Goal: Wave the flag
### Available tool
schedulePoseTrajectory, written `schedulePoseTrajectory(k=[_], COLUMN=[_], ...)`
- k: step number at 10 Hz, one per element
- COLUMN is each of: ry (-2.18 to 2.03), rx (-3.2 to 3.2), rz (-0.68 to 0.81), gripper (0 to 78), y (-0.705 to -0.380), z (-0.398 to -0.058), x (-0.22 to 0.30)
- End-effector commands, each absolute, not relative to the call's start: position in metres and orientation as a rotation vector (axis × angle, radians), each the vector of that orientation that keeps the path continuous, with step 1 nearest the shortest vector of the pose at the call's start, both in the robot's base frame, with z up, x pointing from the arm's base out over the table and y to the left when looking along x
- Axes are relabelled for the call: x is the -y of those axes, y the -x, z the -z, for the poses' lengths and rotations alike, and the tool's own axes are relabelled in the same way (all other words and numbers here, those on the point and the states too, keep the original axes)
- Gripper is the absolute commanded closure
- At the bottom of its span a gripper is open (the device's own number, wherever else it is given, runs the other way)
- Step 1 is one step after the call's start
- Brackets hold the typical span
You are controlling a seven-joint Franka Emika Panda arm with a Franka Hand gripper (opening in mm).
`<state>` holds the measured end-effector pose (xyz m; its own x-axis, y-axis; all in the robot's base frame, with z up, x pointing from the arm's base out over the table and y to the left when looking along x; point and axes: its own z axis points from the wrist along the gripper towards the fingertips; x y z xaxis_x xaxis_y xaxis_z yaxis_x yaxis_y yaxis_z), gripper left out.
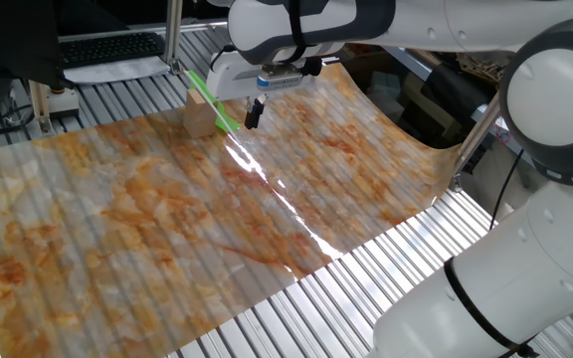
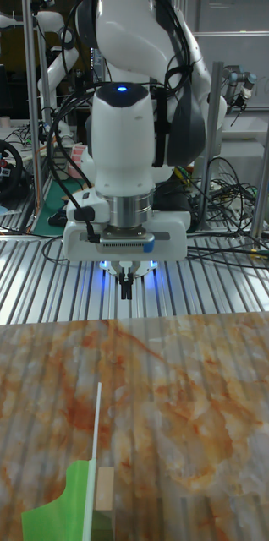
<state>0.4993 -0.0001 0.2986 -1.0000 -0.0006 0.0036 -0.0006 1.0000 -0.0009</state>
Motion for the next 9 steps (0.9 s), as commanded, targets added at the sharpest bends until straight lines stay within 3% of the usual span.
schedulePoseTrajectory(k=[1, 3, 9], ry=[-0.023, -0.052, -0.039], rx=[3.083, 3.081, 3.076], rz=[-0.026, -0.088, -0.070], gripper=[77.6, 77.6, 77.6], y=[-0.4993, -0.4993, -0.4997], z=[-0.2986, -0.2986, -0.2975], x=[0.0001, 0.0001, 0.0014])
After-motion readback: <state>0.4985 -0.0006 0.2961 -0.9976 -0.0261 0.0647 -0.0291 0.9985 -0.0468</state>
